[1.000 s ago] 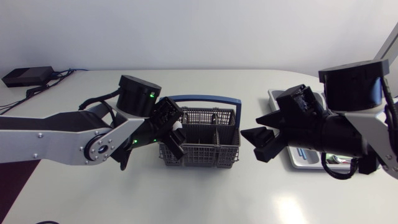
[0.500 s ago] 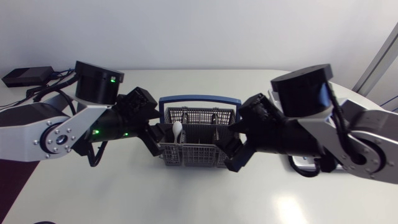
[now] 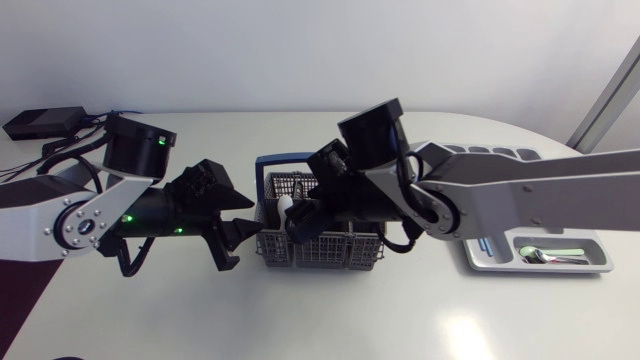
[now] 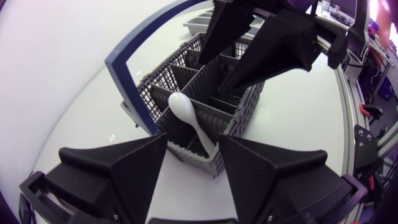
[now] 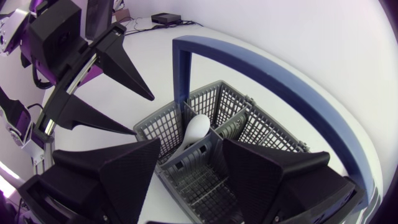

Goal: Unload the cutlery basket into the drawer organizer.

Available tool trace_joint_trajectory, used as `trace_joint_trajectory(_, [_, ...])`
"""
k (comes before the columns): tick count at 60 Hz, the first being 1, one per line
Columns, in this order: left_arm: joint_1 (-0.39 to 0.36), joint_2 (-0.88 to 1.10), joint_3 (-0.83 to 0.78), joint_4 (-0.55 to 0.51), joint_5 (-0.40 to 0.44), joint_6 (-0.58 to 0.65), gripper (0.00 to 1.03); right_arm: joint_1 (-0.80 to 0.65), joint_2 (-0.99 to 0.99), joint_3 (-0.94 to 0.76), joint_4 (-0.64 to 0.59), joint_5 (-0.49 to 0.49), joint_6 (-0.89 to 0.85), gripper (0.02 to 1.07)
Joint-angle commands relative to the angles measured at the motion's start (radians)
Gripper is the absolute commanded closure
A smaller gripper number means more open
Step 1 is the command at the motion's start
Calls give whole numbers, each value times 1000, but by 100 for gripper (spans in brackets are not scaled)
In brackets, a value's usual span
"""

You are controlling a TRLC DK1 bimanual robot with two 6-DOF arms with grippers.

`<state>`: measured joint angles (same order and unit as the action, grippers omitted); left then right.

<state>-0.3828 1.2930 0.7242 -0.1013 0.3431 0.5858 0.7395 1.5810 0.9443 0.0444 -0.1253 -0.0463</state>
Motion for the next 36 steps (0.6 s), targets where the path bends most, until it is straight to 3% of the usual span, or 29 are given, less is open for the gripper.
trace_joint_trajectory(1, [19,-18,-31,-11,28,37,43,20,53,30,31,13,52,34])
trace_joint_trajectory(36, [27,-4,-68,15,36,55,43,52,182,103,107,184,66,34])
